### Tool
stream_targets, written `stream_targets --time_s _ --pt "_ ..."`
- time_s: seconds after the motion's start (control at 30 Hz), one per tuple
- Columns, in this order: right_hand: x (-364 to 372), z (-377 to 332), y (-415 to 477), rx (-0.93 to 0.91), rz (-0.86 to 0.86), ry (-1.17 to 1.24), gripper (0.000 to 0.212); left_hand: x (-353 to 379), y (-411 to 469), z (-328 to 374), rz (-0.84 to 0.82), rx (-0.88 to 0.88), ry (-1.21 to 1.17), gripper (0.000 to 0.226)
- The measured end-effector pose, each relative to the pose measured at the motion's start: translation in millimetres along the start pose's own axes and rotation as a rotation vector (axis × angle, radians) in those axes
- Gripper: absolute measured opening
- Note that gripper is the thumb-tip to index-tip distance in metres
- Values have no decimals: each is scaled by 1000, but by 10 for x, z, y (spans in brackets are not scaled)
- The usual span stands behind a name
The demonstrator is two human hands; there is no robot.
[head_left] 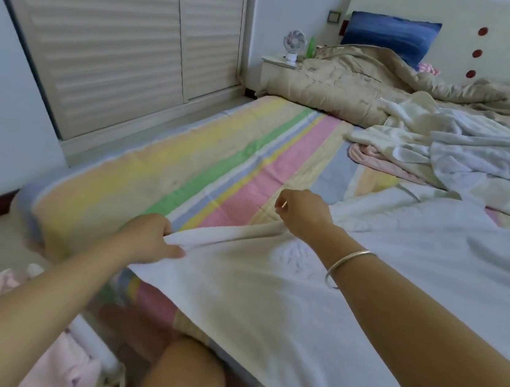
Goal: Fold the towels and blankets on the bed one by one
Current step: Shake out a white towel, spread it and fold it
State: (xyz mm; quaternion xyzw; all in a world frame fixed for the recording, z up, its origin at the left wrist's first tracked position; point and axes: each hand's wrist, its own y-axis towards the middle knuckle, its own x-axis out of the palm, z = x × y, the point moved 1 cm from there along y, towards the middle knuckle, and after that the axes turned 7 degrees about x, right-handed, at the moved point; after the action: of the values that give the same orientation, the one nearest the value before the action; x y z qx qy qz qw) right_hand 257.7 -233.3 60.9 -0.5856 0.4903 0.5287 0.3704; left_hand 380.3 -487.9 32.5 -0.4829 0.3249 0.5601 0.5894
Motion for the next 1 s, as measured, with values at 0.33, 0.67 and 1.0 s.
stream_targets --time_s 0.33,0.67,1.0 --pt "118 192 130 50 -254 -525 35 95 104 -160 0 89 -193 65" --pt "-54 112 782 107 178 -201 23 95 151 -95 196 217 -252 40" --pt "630 -743 1440 65 137 109 26 167 186 -382 129 49 -101 43"
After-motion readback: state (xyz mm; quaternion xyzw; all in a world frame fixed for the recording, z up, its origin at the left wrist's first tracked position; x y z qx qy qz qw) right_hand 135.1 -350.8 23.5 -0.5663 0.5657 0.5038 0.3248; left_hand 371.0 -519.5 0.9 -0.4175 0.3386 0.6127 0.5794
